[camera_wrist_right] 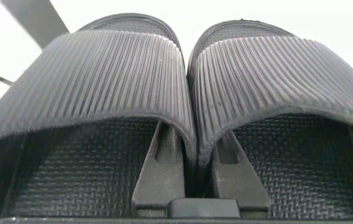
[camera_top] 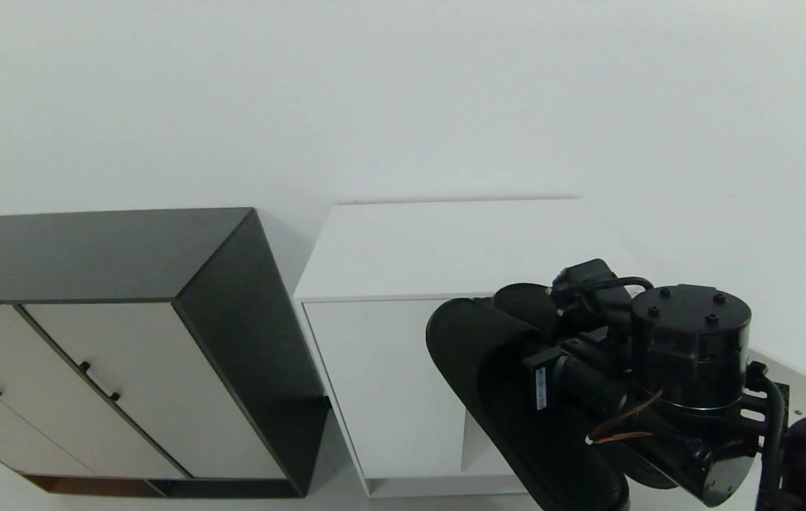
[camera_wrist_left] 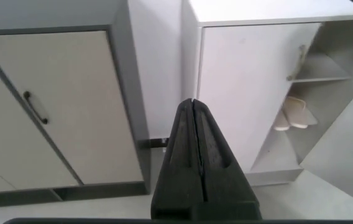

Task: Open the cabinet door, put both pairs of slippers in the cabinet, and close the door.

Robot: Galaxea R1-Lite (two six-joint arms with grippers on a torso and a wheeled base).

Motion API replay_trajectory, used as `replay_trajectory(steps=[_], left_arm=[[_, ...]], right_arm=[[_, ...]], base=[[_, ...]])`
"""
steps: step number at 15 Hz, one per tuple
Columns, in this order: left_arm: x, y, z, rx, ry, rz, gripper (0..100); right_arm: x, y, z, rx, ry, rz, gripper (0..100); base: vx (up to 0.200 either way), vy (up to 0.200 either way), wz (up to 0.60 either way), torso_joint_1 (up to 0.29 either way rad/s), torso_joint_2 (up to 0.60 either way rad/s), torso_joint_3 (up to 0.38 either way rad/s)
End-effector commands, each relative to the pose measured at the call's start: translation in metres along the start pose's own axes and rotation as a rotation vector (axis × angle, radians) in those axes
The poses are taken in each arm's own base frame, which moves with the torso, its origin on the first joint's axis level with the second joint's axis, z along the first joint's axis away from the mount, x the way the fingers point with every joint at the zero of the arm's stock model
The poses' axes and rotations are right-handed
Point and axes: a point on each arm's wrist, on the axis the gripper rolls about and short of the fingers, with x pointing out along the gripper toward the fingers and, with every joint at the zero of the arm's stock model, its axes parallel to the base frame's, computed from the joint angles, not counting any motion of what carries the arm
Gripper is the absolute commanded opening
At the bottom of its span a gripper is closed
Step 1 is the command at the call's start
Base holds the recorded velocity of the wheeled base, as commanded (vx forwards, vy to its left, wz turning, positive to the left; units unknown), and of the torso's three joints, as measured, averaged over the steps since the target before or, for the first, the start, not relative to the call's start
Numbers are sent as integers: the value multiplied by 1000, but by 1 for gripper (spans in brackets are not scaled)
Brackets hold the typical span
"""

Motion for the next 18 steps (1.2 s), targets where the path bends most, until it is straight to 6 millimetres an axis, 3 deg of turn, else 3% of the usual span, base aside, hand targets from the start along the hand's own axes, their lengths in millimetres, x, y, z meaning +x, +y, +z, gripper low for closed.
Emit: replay_trajectory(steps=[1,6,18], left_arm=[[0,0,0,0,0,0,0],[0,0,0,0,0,0,0],[0,0,0,0,0,0,0]], right_arm=[[-1,0,0,1,-1,1,0],[-1,-1,-2,4,-3,6,0],[-1,-3,-5,-6,1,1,0]], base=[[0,-200,0,-2,7,2],[0,-200,0,2,4,2],[0,0,0,0,0,0]])
